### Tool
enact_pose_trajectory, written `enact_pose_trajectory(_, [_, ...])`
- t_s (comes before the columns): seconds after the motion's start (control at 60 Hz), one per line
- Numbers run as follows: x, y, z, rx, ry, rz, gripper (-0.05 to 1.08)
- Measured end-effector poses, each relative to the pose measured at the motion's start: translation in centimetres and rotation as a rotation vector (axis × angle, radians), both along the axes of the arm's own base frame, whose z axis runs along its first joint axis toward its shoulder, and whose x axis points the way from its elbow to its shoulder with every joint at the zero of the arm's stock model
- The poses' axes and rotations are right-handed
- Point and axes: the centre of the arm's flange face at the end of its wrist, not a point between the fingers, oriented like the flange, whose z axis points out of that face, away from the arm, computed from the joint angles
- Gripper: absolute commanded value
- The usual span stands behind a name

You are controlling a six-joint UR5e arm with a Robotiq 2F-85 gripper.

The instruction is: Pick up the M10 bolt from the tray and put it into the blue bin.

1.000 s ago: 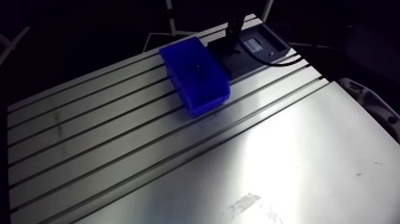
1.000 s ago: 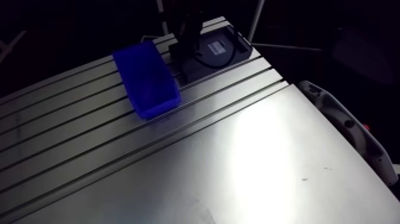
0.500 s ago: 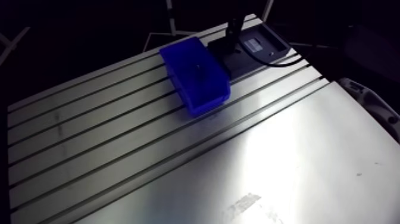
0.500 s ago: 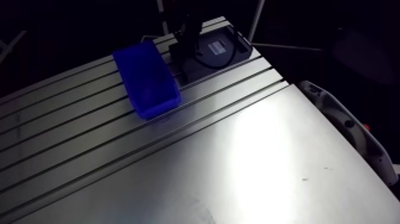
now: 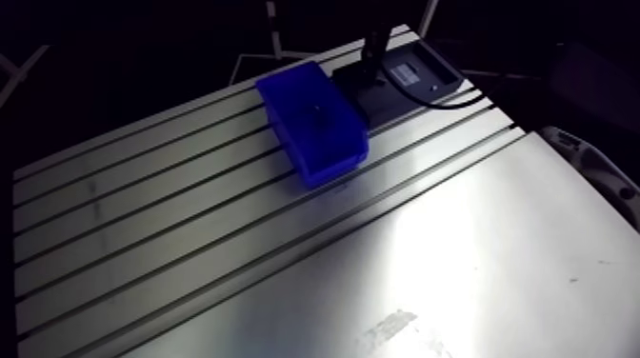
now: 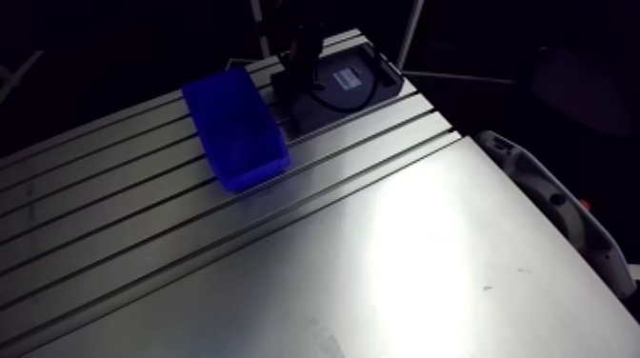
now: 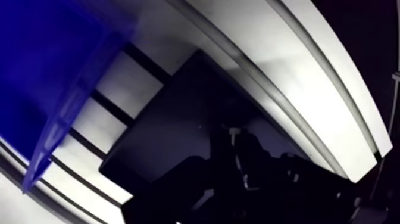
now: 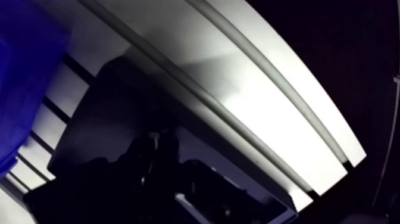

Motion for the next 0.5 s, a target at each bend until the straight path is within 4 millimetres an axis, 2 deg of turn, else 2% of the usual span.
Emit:
enact_pose_trajectory(0.267, [0.6, -0.3, 0.6, 0.0, 0.002, 0.01, 1.05])
enact_pose_trajectory(0.5, [1.3, -0.1, 2.5, 0.009, 0.021, 0.007, 1.06])
